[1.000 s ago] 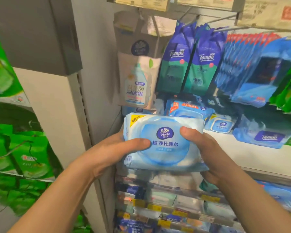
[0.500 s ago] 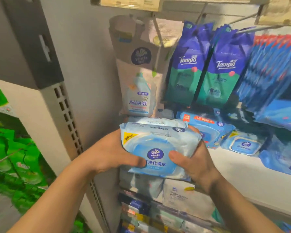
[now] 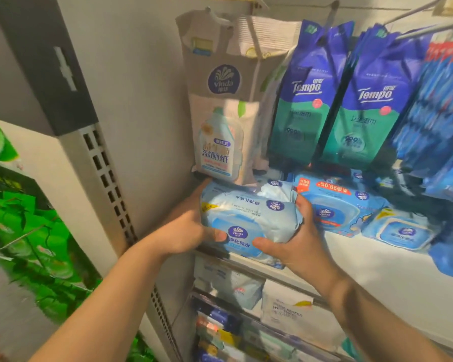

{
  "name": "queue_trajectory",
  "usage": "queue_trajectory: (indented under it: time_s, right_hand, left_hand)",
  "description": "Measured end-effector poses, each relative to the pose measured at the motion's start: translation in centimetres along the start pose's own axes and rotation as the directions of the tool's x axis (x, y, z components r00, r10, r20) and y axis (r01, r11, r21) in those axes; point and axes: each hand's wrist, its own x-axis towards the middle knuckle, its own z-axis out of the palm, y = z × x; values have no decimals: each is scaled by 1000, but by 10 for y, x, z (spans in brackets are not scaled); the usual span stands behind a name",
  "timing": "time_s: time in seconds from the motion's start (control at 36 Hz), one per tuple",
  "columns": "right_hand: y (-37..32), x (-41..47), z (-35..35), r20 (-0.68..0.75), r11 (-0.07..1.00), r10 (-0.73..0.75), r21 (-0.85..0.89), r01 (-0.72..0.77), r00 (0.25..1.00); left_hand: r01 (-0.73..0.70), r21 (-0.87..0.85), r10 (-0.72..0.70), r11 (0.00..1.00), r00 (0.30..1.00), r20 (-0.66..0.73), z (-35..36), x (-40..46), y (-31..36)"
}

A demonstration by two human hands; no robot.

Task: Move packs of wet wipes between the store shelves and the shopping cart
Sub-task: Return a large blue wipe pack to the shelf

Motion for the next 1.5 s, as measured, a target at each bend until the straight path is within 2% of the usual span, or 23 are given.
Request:
queue_trajectory:
  time_s: [0.08,0.17,0.33,0.42,0.5,0.64,0.78,0.89,1.0,1.14,1.22,1.31,1.44,1.5]
  right_hand:
    - [9,0,1,42,1000,8,-18,-7,999]
    - [9,2,-3,99,998,37,-48,-33,994]
    - [12,-1,-5,198,996,60,-84,-44,978]
    - [12,-4,4,185,998,25,-68,-12,982]
    - [10,-4,14,185,998,55,-38,-49,981]
    - [5,-3,30,197,999,28,-22,-24,980]
    - [3,5,38,225,996,87,-37,-81,970]
    - [-7,0,34,202,994,79,-88,-62,976]
    - [-2,-1,36,180,996,72,-57,-63,981]
    - [-8,-16,32,169,965,152,-240,-109,974]
    - [-17,-30,24,159,897,204,-427,-119,966]
    - [-23,-44,20,108,776,240,-619,-123,965]
    - [-29,-72,16,42,666,123,-744,-51,992]
    - [-34,-83,14,7,642,115,-763,-69,993]
  left_hand:
    - [44,19,-44,999,999,22,1,-4,-5]
    - [83,47,-82,995,996,-27,2,-9,-13]
    - [133,213,-71,968,959,-276,17,-26,-23]
    - [161,276,-40,948,917,-396,23,-33,-14]
    - [149,343,26,927,889,-457,24,-37,-12]
    - [197,458,90,867,841,-533,31,-44,-7]
    - [290,445,24,847,816,-578,35,-46,1]
    - [326,435,-2,840,802,-597,37,-47,7]
    - [323,445,-8,835,817,-577,40,-53,9]
    - [181,463,85,868,864,-497,37,-71,6]
    - [97,483,148,870,884,-444,33,-80,5]
    - [67,493,160,867,900,-405,32,-89,2]
    - [-49,563,254,825,922,-291,32,-100,-6]
    - [-72,596,272,800,929,-252,34,-103,-11]
